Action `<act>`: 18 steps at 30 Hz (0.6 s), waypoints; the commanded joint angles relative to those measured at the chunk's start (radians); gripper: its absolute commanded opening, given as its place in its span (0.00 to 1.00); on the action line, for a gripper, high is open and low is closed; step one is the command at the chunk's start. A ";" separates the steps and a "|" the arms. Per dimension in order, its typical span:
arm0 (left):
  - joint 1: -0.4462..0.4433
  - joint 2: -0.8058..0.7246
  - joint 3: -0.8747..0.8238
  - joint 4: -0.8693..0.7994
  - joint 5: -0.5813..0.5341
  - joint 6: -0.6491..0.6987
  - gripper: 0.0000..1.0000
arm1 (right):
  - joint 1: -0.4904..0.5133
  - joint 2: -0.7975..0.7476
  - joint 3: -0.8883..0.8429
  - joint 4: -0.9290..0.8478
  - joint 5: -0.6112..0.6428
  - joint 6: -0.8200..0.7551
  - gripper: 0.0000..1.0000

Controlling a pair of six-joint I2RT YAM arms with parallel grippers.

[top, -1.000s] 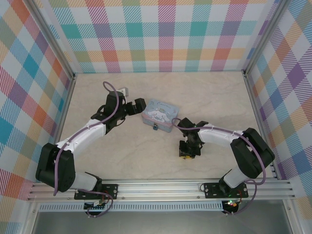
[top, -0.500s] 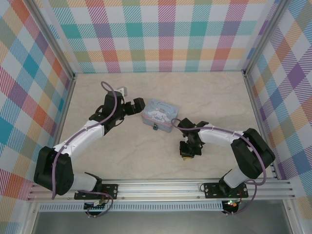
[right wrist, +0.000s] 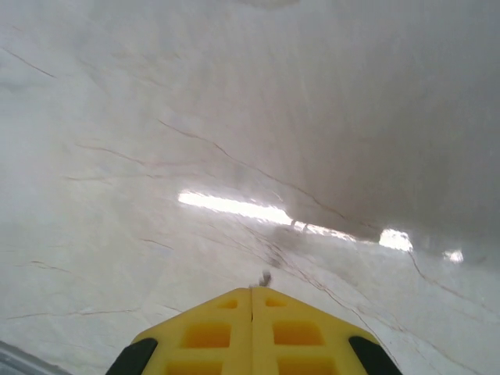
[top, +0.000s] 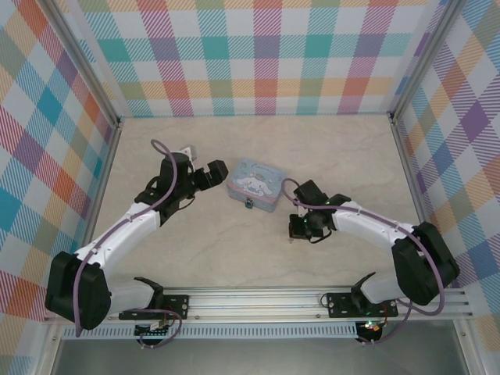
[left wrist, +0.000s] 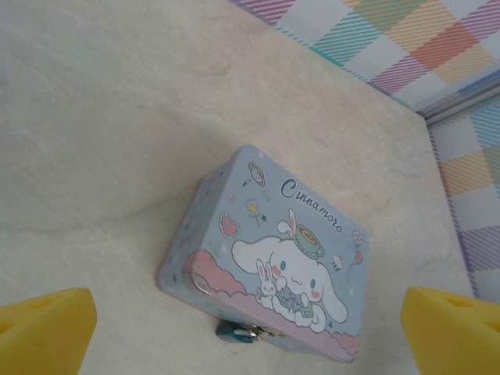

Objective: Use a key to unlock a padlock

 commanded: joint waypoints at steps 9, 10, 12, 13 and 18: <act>0.006 0.018 -0.112 0.245 0.169 -0.622 0.96 | -0.006 0.017 0.263 0.067 -0.026 -0.156 0.00; 0.006 0.023 -0.114 0.262 0.178 -0.666 0.95 | -0.005 0.024 0.280 0.085 -0.027 -0.168 0.00; 0.004 0.032 -0.119 0.286 0.193 -0.760 0.93 | -0.004 0.038 0.310 0.126 -0.035 -0.184 0.00; 0.003 0.038 -0.123 0.302 0.199 -0.816 0.92 | -0.004 0.046 0.323 0.156 -0.049 -0.192 0.00; -0.009 0.076 -0.137 0.432 0.243 -1.061 0.86 | -0.003 0.099 0.386 0.286 -0.110 -0.206 0.00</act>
